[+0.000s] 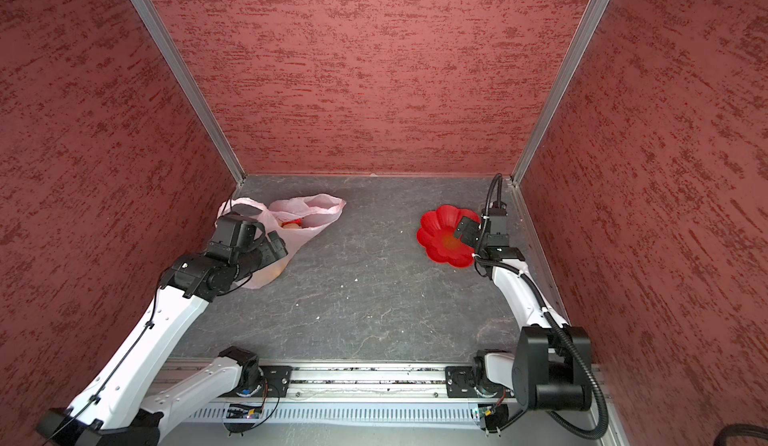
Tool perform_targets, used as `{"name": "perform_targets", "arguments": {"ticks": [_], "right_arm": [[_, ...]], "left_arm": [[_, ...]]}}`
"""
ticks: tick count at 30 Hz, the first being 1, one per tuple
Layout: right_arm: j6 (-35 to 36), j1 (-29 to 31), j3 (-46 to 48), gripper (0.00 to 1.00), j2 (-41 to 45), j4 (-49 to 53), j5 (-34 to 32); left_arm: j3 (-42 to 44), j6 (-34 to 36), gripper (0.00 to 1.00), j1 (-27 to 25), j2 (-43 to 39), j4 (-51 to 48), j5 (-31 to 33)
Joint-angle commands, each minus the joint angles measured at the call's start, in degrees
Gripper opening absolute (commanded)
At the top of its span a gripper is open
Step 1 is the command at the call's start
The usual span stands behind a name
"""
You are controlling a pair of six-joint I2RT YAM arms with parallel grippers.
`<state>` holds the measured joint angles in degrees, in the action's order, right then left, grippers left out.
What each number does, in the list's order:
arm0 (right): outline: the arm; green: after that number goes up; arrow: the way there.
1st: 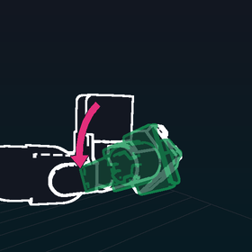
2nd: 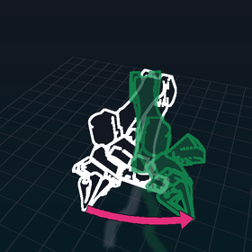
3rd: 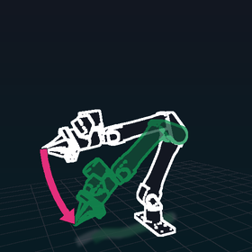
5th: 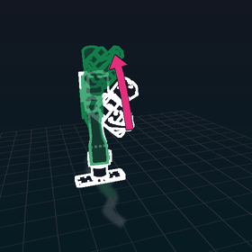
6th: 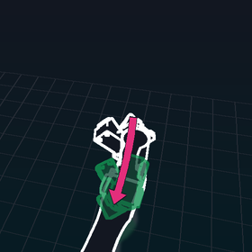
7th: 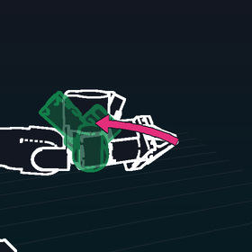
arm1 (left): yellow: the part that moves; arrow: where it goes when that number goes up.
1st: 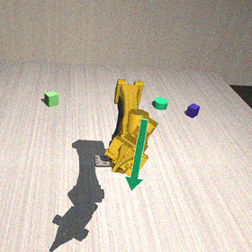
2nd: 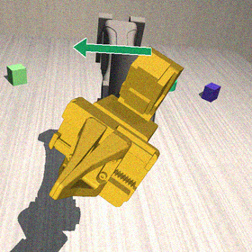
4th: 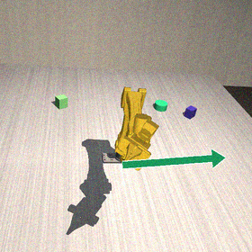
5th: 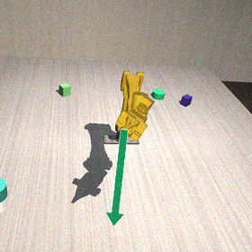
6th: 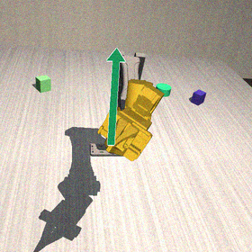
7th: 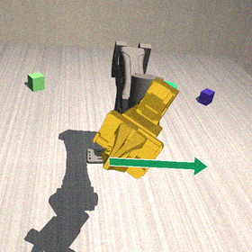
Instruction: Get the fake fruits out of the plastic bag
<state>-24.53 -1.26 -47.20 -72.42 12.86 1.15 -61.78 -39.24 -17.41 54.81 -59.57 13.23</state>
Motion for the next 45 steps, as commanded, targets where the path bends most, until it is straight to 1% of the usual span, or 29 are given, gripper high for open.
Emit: {"name": "perform_targets", "arguments": {"ticks": [1,4,6,9,11,13,15,17,19,25,32,34,37,38,39,45], "right_arm": [[1.15,-0.24,-1.82,0.98,0.25,-0.28,1.55],[1.76,-0.28,-2.23,0.99,-0.82,-0.34,1.93],[1.92,-0.24,-2.26,0.99,-1.22,-0.38,1.78],[1.87,-0.24,-2.22,0.99,-1.54,-0.25,1.12],[1.71,-0.24,-2.33,0.99,-1.50,0.31,0.28],[1.58,-0.28,-2.49,0.99,-1.51,1.40,-0.98],[1.68,-0.35,-2.99,0.99,-1.86,2.98,-2.33],[1.66,-0.56,-3.74,0.99,-2.79,5.26,-3.18],[1.27,-0.92,-3.87,0.97,-3.33,6.81,-3.80],[0.08,-4.14,-2.06,0.87,-3.31,8.20,-3.41],[0.69,-9.22,-1.58,0.79,-6.41,8.25,-2.09],[1.20,-10.30,-1.83,0.75,-8.11,8.24,-1.19],[1.81,-11.31,-1.79,0.71,-10.32,6.88,0.04],[1.90,-11.44,-2.12,0.69,-11.34,6.58,0.82],[2.04,-11.40,-2.35,0.68,-12.92,6.48,1.48],[1.96,-11.40,-3.01,0.55,-17.12,4.85,4.82]], "left_arm": [[0.60,-7.72,1.00,0.01,-1.88,-6.77,-0.85],[0.79,-10.87,1.00,-0.33,-4.18,-10.97,-0.63],[1.51,-12.01,0.99,-1.41,-6.61,-11.76,-2.13],[3.36,-14.31,0.99,-5.02,-10.40,-11.74,-4.28],[4.91,-15.53,1.00,-8.34,-12.42,-10.84,-4.41],[6.16,-15.99,1.00,-11.81,-14.38,-9.14,-3.59],[5.77,-15.98,1.00,-14.75,-16.10,-8.30,-1.14],[3.78,-14.81,0.94,-16.30,-16.96,-7.97,1.44],[1.55,-12.96,0.90,-16.56,-16.94,-7.41,2.94],[-5.45,-5.52,0.89,-16.52,-11.45,-5.53,8.93],[-9.72,5.17,0.91,-15.23,-7.66,3.47,14.53],[-9.85,7.12,0.92,-14.18,-7.00,5.45,14.35],[-9.78,8.88,0.93,-12.64,-6.39,8.16,12.20],[-9.72,9.20,0.94,-12.10,-6.14,8.79,11.52],[-9.67,9.40,0.96,-11.84,-6.01,9.30,11.15],[-9.12,10.32,0.97,-9.82,-6.04,11.82,9.03]]}}
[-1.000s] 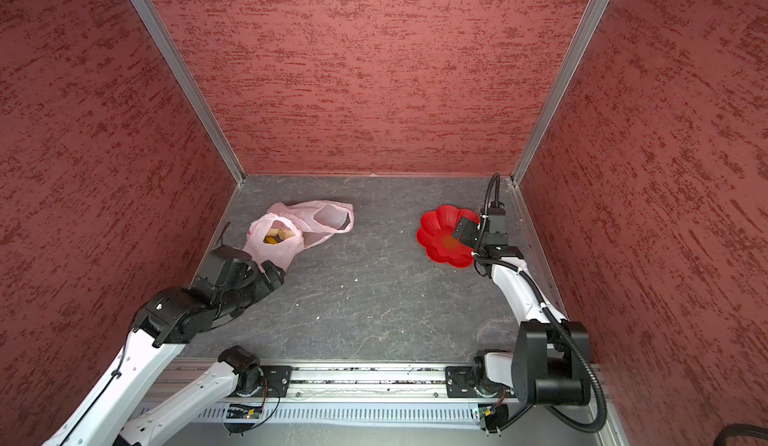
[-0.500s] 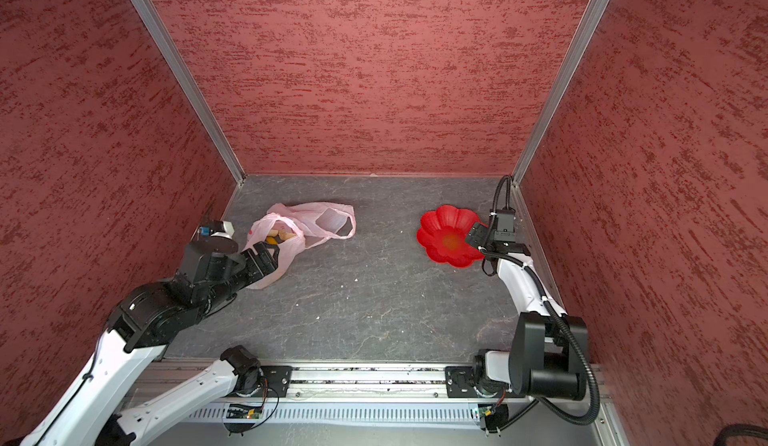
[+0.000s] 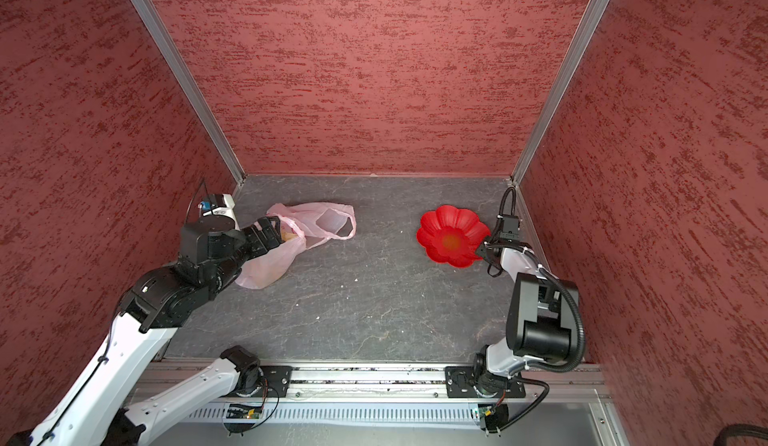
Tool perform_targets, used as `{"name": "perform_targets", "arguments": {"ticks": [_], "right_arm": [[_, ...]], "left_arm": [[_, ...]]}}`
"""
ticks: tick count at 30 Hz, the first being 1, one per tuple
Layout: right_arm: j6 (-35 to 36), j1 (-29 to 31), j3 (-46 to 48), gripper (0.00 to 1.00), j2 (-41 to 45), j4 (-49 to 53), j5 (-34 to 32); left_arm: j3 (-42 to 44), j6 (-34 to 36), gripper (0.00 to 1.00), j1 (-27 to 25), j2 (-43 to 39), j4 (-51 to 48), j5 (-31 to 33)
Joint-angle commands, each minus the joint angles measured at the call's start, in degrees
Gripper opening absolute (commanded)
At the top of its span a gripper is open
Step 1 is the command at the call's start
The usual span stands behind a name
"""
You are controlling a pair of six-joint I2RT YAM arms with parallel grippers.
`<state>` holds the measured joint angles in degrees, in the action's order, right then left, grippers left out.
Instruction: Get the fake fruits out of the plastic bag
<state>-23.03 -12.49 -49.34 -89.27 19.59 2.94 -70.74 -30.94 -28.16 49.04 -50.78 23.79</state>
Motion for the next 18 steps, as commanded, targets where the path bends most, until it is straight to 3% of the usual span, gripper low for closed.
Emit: {"name": "perform_targets", "arguments": {"ticks": [1,6,15,18], "right_arm": [[0.28,-0.18,-0.84,0.53,-0.47,-2.20,3.83],[-0.29,-0.17,-0.62,0.41,-1.95,-3.04,7.03],[-0.84,0.19,1.70,0.04,1.40,-1.54,8.32],[-0.79,0.54,2.20,0.00,2.28,-0.50,8.23]], "left_arm": [[-0.12,2.15,0.97,1.39,-0.26,3.28,-1.93],[0.16,2.37,0.98,3.86,0.17,4.11,-4.15],[1.44,3.49,0.98,9.61,0.47,7.16,-10.84],[1.83,4.03,0.98,10.98,0.40,8.23,-12.41]]}}
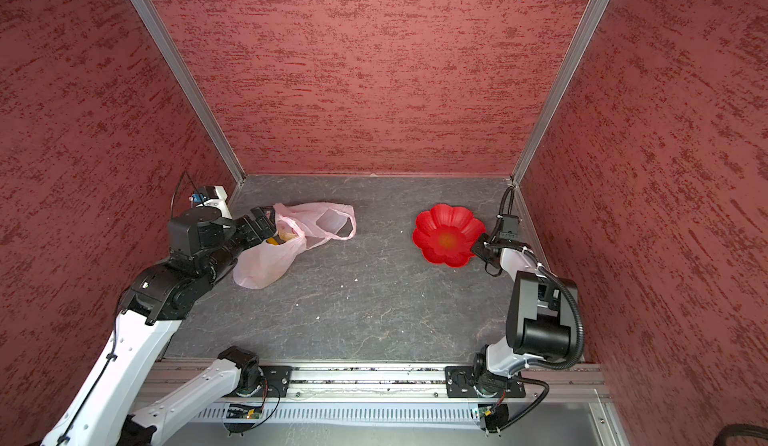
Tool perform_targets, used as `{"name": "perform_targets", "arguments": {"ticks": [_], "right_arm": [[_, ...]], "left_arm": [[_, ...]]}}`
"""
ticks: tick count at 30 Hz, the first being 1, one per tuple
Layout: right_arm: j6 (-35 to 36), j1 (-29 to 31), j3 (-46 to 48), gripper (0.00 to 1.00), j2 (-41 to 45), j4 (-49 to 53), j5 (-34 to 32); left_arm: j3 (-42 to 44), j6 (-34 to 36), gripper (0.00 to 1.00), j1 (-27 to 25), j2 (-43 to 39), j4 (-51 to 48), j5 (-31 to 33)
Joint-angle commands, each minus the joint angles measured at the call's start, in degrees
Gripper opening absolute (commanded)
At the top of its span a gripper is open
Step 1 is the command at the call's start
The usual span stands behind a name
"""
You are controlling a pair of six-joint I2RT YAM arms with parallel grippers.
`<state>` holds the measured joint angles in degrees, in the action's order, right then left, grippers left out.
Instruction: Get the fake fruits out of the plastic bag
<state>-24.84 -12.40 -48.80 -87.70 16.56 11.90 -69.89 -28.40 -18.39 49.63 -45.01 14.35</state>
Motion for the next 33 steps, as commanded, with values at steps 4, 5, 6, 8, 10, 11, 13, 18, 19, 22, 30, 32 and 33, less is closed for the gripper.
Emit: {"name": "perform_targets", "arguments": {"ticks": [4,5,6,8,10,11,13,18,19,22,30,32,33], "right_arm": [[0.95,1.54,2.34,0.00,2.19,3.94,-1.15],[0.77,1.93,2.57,0.00,2.70,4.33,-1.31],[0.39,2.39,3.08,0.00,3.48,4.49,-1.40],[-0.48,3.57,3.98,0.00,4.12,5.42,-1.18],[-1.85,4.78,5.19,0.00,7.57,6.65,-1.82],[-2.58,5.32,6.06,0.00,9.03,7.30,-1.82],[-4.41,6.01,8.07,0.00,12.64,8.80,-1.72],[-8.14,7.94,12.65,0.00,21.79,14.18,-1.49],[-8.43,8.17,13.27,0.00,23.53,15.66,-1.81],[-9.69,8.44,15.08,0.00,29.60,19.08,-2.81],[-12.51,9.47,15.58,0.00,33.24,23.14,-3.61],[-13.70,9.97,15.76,0.00,34.01,23.85,-4.13],[-14.27,10.26,15.72,0.00,34.32,24.41,-4.62]], "left_arm": [[1.56,1.94,0.99,2.80,-0.27,3.47,-5.13],[1.81,2.10,0.99,3.13,-0.15,3.75,-5.54],[2.01,2.17,0.99,3.50,-0.14,3.95,-6.07],[2.16,2.32,0.99,4.34,0.24,4.45,-7.31],[2.34,2.55,0.99,4.96,0.44,4.86,-8.39],[2.41,2.58,0.99,5.28,0.55,5.07,-8.85],[2.63,2.80,0.99,5.81,0.37,5.29,-9.46],[3.10,3.17,1.00,7.01,0.08,5.68,-11.27],[3.17,3.26,1.00,7.21,0.03,5.79,-11.51],[3.76,3.27,1.00,7.77,-0.42,6.31,-12.51],[3.67,3.29,1.00,8.64,-0.40,6.30,-14.35],[3.70,3.34,1.00,8.72,-0.46,6.24,-14.20],[3.78,3.34,1.00,8.72,-0.57,6.25,-14.26]]}}
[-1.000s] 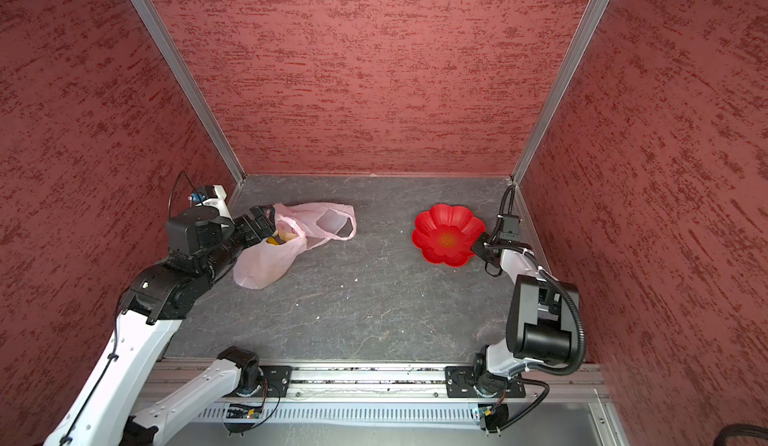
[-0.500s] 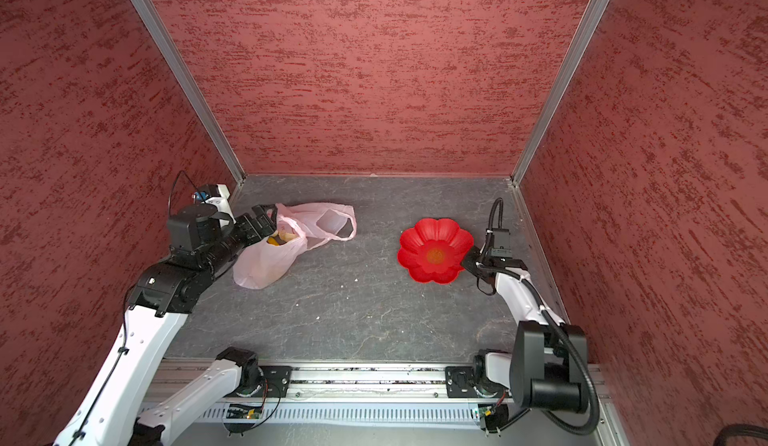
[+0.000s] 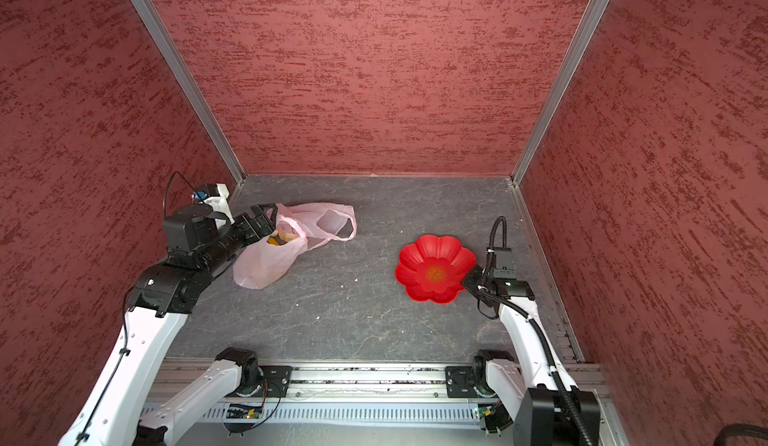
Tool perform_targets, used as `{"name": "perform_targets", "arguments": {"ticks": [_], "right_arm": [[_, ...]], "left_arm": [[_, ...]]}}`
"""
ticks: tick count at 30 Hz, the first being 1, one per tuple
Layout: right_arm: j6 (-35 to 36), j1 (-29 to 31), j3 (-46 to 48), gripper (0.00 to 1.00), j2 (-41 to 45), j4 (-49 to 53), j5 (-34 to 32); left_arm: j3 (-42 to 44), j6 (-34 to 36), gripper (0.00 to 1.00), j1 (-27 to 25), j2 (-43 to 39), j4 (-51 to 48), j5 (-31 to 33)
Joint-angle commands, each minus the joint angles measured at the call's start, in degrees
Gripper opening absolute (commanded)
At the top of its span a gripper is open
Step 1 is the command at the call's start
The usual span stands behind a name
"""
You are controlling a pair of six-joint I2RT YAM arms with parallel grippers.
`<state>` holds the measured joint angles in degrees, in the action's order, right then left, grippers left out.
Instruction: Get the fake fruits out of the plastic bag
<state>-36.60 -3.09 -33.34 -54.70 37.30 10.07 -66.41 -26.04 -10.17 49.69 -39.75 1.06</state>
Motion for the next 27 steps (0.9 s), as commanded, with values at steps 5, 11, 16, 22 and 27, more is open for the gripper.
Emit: {"name": "perform_targets", "arguments": {"ticks": [5,11,16,22,27], "right_arm": [[-4.96,2.01,0.94,0.00,2.57,5.66,-3.22],[-5.90,2.50,2.40,0.00,3.48,7.54,-3.48],[-5.92,2.56,2.58,0.04,4.41,7.93,-4.30],[-5.94,2.56,2.76,0.12,3.23,6.61,-4.31],[-5.94,2.55,3.36,0.16,2.93,5.42,-4.51]], "left_arm": [[0.31,0.91,1.00,0.59,-0.20,1.39,-1.73],[0.80,0.48,1.00,1.42,0.36,1.92,-2.95],[0.81,0.20,1.00,2.26,1.11,2.13,-4.56],[0.58,0.20,1.00,2.32,1.48,1.73,-4.93],[0.84,0.12,1.00,2.27,1.46,1.73,-4.92]]}}
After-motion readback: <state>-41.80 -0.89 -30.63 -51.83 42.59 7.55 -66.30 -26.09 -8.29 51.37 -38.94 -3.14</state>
